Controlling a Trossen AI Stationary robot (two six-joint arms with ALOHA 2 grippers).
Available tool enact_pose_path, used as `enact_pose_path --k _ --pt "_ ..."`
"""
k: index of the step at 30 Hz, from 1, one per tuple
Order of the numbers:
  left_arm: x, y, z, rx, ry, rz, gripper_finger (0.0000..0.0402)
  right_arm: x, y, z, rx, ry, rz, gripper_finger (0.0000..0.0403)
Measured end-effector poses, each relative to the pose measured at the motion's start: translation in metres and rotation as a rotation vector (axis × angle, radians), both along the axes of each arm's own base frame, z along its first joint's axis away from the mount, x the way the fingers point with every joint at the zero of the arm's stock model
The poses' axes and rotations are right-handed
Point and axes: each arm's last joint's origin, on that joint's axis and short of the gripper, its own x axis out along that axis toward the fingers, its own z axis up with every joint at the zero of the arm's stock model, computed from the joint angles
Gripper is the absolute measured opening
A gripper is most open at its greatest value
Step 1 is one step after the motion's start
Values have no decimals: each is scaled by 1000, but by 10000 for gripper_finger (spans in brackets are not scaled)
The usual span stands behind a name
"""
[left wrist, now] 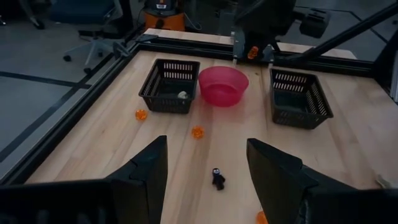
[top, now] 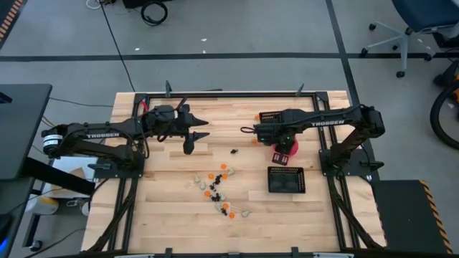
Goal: Sort Halloween decoration
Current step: Put the orange pumpkin toy into the pink bowl
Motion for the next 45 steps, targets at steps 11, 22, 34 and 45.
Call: enact_pose_path --k 11,22,34,45 --pt "0 0 0 8 2 -2 192 -19 4 -39 86 158 -41 93" --pt "0 0 0 12 1 -3 192 -29 -1 -68 95 182 -60 93" --pt "0 0 0 17 -2 -4 192 -19 -20 -69 -61 67 -69 93" --pt "0 0 1 19 -2 -4 192 -27 -44 -94 -78 22 -137 100"
